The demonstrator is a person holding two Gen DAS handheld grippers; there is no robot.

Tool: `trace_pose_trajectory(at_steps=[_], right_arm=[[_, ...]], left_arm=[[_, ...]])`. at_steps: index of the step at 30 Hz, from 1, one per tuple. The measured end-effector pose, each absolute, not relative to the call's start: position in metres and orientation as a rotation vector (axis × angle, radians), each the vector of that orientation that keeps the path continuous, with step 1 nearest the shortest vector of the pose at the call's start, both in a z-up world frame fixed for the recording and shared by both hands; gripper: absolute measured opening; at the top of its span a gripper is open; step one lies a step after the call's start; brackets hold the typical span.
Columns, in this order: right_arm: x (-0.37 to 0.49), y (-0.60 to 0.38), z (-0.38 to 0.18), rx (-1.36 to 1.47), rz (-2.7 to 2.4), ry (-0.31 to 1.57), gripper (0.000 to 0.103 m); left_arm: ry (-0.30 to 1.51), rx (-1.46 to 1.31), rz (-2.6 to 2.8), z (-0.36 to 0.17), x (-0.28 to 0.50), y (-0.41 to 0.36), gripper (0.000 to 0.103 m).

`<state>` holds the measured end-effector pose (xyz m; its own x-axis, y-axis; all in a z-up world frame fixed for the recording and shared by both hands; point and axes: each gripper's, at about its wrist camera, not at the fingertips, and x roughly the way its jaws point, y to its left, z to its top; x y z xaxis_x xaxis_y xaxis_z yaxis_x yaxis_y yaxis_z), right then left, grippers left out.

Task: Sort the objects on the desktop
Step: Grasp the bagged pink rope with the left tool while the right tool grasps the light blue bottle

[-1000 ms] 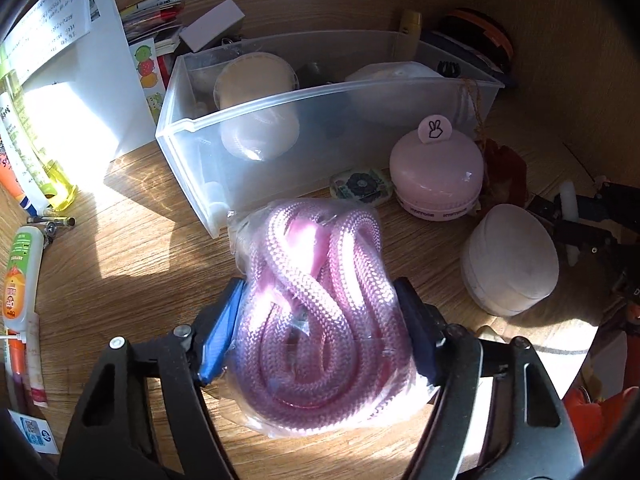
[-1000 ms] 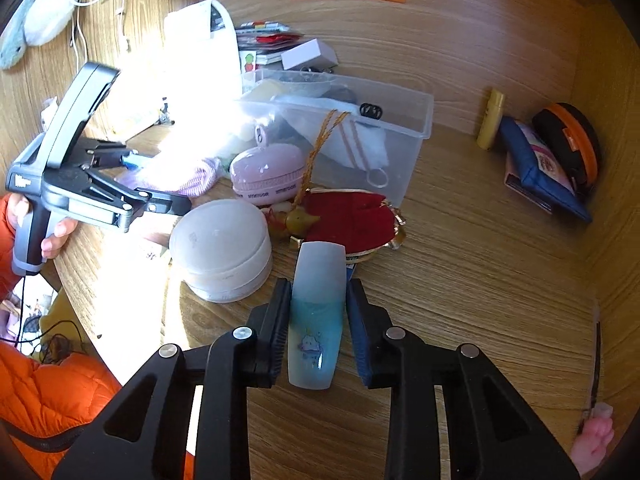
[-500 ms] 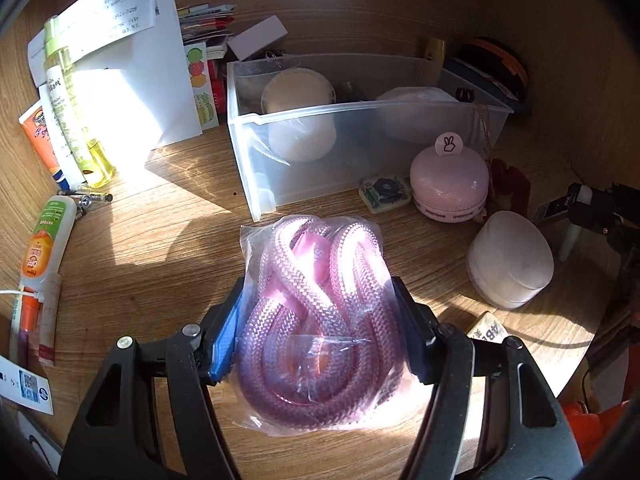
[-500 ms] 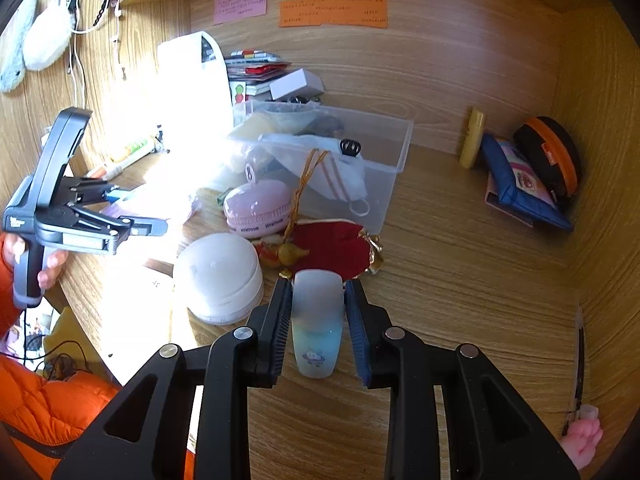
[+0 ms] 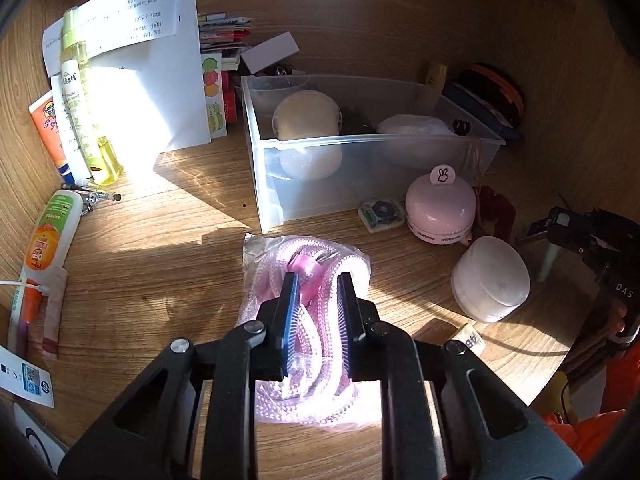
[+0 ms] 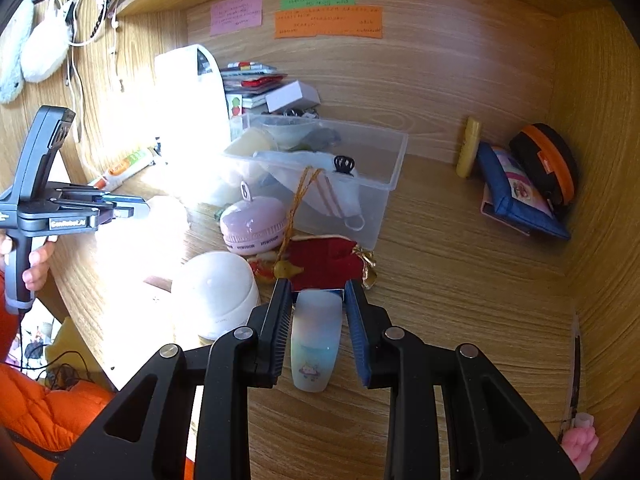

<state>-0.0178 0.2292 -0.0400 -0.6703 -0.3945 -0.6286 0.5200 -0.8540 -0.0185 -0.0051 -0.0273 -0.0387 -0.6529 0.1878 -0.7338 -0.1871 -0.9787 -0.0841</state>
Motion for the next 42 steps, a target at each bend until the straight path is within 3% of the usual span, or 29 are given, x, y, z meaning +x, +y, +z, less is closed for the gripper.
trace_pose_trajectory(at_steps=[2,4,6,10,15,18,28,32,36,42], right_arm=[[-0.018,0.228,-0.045,0.885,-2.464,0.273,0.025],[-0.018,0.228,-0.049,0.906,-2.46,0.288,0.025],[-0.019,0.228,-0.052,0.921,-2.464,0.298,0.025],[-0.021,0.231,-0.058,0.941,-2.479,0.324,0.025],[-0.023,0.235,-0.067,0.985,-2.479,0.332,0.028],[-0.02,0.239,-0.069,1.002,-2.479,0.317,0.043],[0.011,0.245,-0.074,1.032,-2.444,0.38,0.044],[0.016,0.246,-0.079,1.045,-2.406,0.323,0.043],[0.015,0.25,-0.081,1.031,-2.415,0.288,0.023],[0.012,0.253,-0.079,1.033,-2.421,0.23,0.023]], left_arm=[[0.018,-1.193,2.678,-0.038,-0.003,-0.025,0.031],[0.032,-1.182,2.701,-0.036,0.001,-0.025,0.065],[0.068,-1.148,2.736,-0.032,0.004,-0.024,0.077],[0.147,-1.179,2.732,-0.036,0.001,-0.022,0.084],[0.165,-1.294,2.682,-0.055,-0.013,-0.021,0.084],[0.17,-1.34,2.656,-0.065,-0.02,-0.018,0.085],[0.106,-1.373,2.655,-0.069,-0.036,-0.012,0.086],[0.109,-1.344,2.661,-0.068,-0.036,-0.009,0.076],[0.117,-1.331,2.669,-0.066,-0.036,-0.008,0.064],[0.098,-1.287,2.716,-0.063,-0.025,-0.012,0.057]])
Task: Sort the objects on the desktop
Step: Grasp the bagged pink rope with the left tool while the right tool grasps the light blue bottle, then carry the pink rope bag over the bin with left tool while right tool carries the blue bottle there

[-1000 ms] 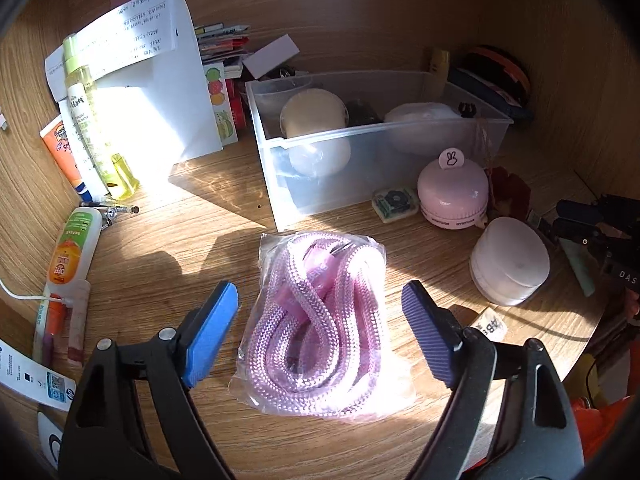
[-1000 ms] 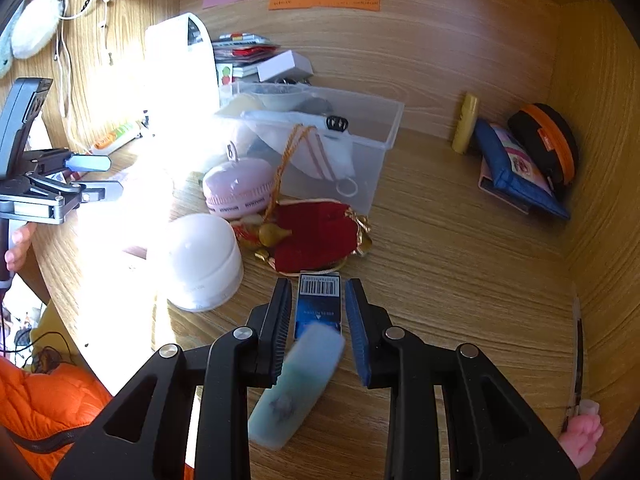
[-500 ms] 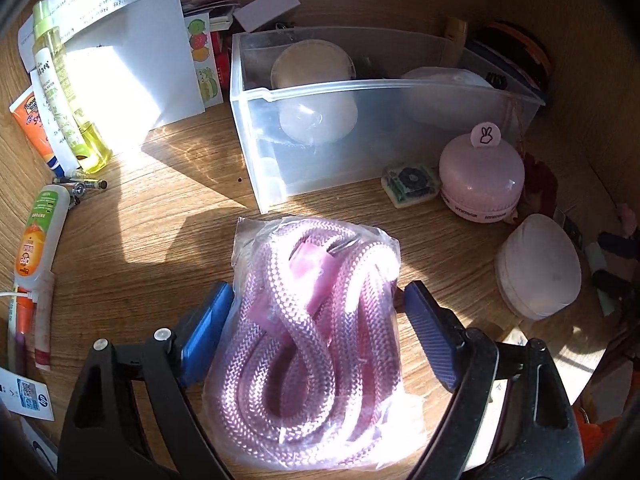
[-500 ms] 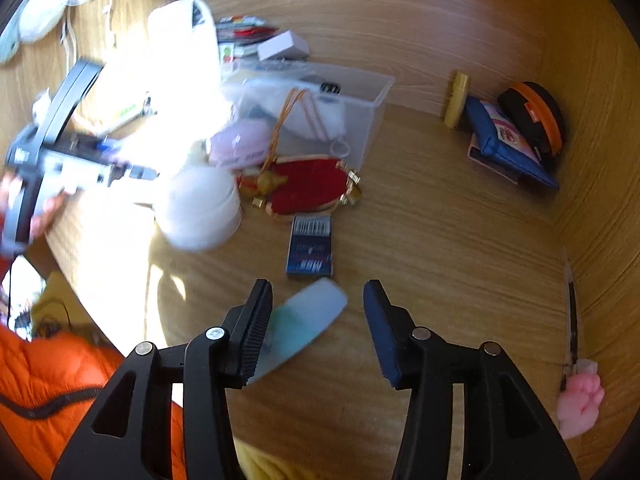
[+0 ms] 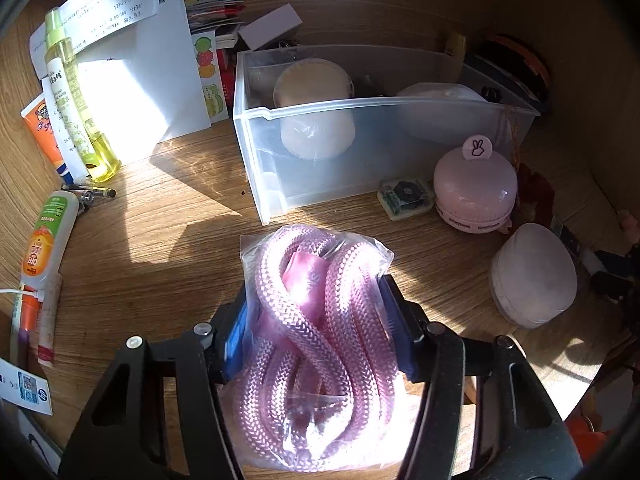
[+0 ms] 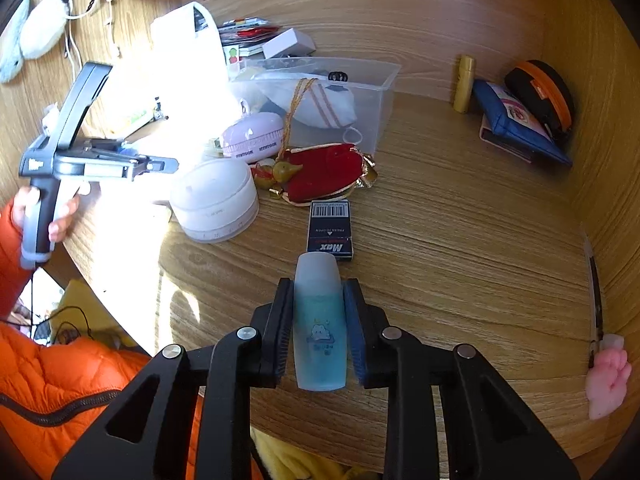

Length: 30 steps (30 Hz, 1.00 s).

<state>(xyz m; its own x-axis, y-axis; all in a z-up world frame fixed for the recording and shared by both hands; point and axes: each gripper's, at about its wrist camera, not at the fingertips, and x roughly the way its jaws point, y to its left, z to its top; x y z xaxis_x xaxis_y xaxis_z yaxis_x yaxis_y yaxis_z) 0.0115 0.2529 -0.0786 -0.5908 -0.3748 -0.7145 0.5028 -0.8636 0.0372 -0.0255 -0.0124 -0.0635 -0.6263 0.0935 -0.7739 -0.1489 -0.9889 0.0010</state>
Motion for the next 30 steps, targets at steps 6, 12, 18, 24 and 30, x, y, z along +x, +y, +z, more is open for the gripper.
trace_pose_trajectory(at_steps=[6,12,18,24,30], right_arm=[[0.005,0.256,-0.062,0.984,-2.471,0.183,0.023],[-0.006,0.254,-0.044,0.923,-2.517,0.154,0.023],[-0.018,0.239,-0.027,0.852,-2.52,0.162,0.023],[-0.032,0.225,-0.015,0.794,-2.511,0.188,0.023],[-0.046,0.216,-0.004,0.746,-2.492,0.181,0.023]], left_arm=[[0.035,-1.21,2.778,-0.055,-0.013,-0.021,0.055],[-0.058,-1.122,2.815,-0.039,-0.005,-0.028,0.054],[-0.095,-1.017,2.836,-0.017,0.0,-0.026,0.054],[-0.112,-0.957,2.861,-0.002,-0.008,-0.025,0.054],[-0.083,-0.89,2.887,0.012,-0.011,-0.02,0.054]])
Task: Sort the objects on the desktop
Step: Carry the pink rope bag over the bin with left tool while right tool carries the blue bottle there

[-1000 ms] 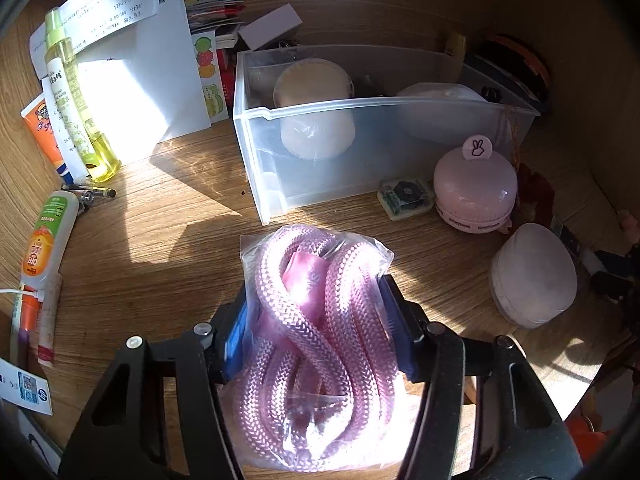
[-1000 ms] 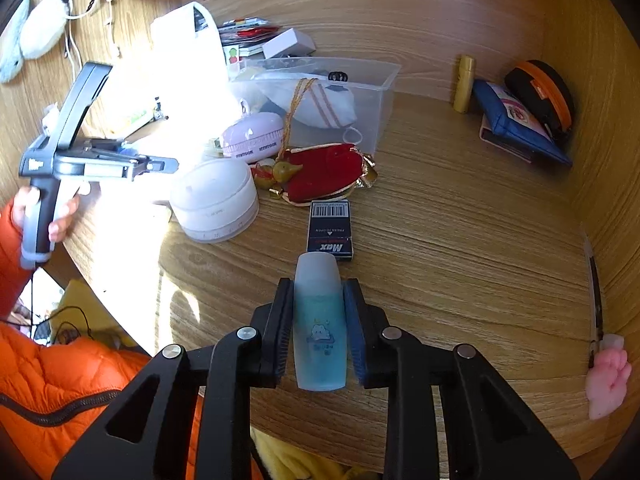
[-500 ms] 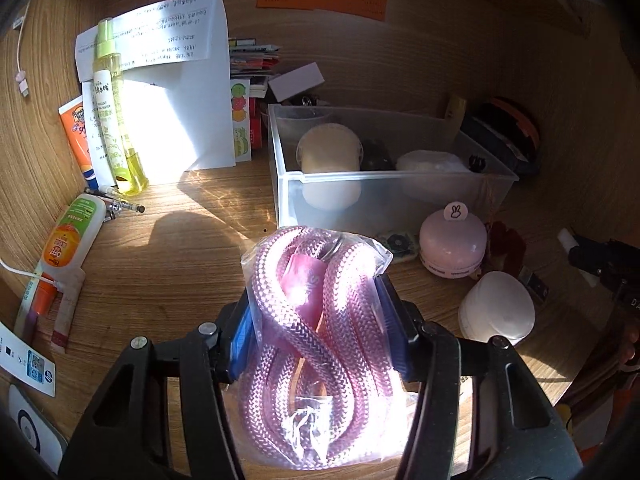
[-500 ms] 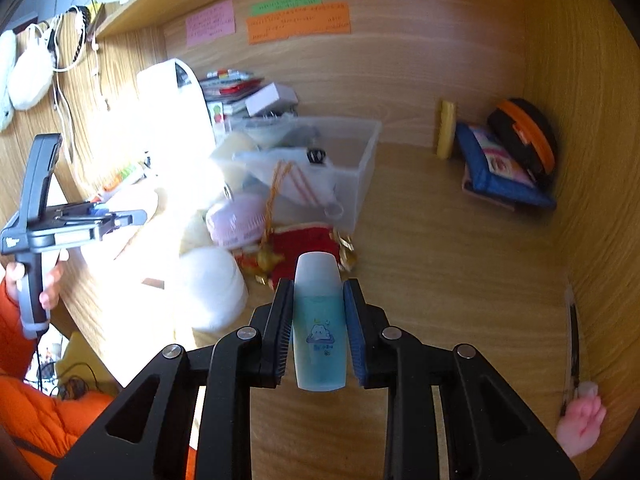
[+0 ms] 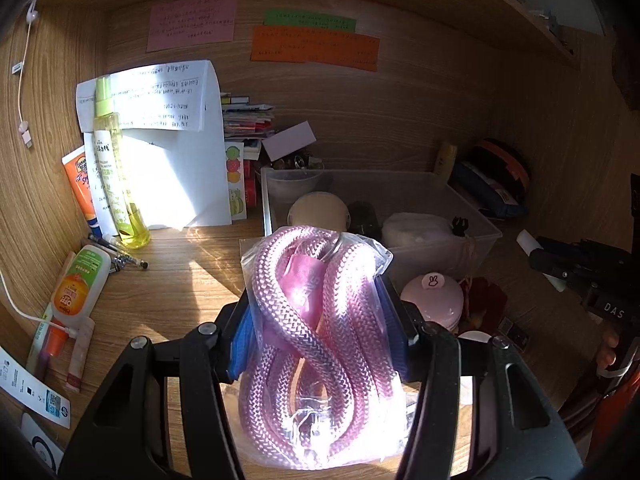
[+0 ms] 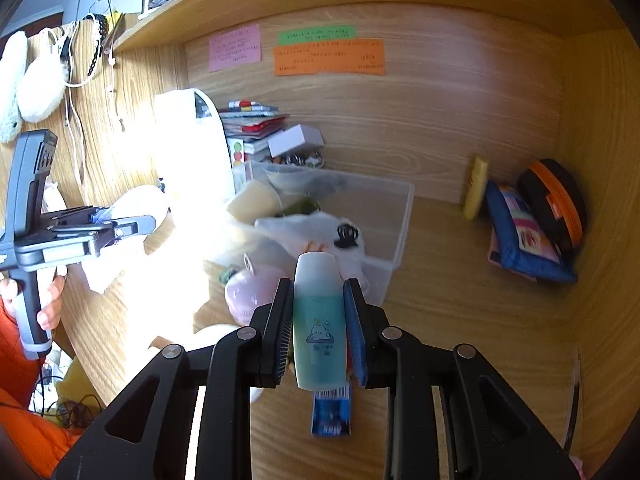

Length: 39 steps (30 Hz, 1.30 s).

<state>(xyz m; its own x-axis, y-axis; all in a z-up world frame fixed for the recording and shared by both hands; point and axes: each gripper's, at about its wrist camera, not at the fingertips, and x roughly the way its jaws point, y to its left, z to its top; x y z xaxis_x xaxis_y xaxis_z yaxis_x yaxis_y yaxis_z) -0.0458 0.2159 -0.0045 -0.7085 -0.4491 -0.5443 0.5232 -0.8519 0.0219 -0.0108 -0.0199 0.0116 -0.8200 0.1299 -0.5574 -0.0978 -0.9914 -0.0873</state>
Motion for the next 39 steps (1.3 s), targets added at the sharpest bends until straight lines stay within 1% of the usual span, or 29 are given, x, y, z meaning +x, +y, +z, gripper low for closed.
trace_pose_trajectory(at_steps=[21,29,32,39], right_arm=[[-0.12,0.206,0.014,0.726,-2.49,0.134,0.023],[-0.145,0.202,0.023,0.729,-2.495,0.118,0.023],[-0.155,0.2,0.028,0.736,-2.488,0.108,0.023],[-0.167,0.19,0.037,0.738,-2.472,0.161,0.023]], left_arm=[[-0.148,-0.833,2.871,0.045,-0.083,-0.014,0.054],[-0.179,-0.857,2.835,0.053,-0.12,-0.007,0.054],[-0.161,-0.879,2.808,0.054,-0.132,-0.001,0.054],[-0.108,-0.916,2.758,0.05,-0.16,0.023,0.054]])
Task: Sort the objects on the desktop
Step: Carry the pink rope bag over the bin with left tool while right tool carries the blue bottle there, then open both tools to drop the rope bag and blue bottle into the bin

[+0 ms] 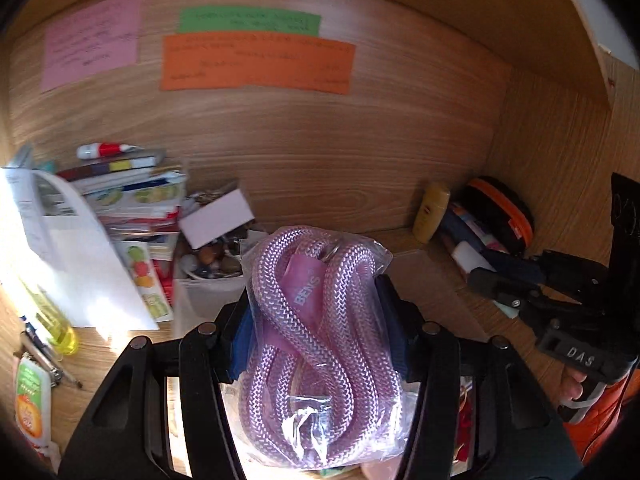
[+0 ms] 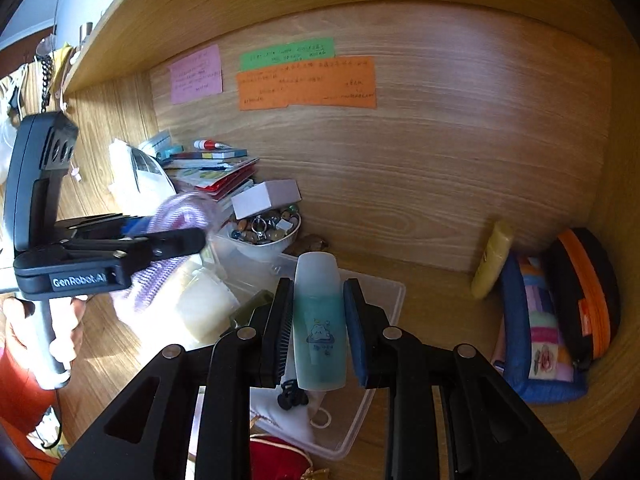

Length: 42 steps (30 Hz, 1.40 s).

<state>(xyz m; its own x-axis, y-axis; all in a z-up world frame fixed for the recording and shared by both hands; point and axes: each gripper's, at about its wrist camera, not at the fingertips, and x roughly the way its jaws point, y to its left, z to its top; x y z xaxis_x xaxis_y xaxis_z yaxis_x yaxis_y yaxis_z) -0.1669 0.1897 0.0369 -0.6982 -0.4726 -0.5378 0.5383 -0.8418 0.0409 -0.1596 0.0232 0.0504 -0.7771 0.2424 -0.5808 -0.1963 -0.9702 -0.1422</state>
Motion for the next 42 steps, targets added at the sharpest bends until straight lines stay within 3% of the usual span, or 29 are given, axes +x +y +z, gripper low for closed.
trace_pose_trajectory(at_steps=[19,42], right_arm=[[-0.197,0.18,-0.011,0.91,-2.449,0.175,0.023],[-0.197,0.165,-0.022,0.929,-2.467,0.291,0.023]], left_arm=[[-0.044,-1.057,2.702,0.004,-0.181,0.039,0.055],[0.018,-1.028,2.733,0.0,-0.176,0.04,0.058]])
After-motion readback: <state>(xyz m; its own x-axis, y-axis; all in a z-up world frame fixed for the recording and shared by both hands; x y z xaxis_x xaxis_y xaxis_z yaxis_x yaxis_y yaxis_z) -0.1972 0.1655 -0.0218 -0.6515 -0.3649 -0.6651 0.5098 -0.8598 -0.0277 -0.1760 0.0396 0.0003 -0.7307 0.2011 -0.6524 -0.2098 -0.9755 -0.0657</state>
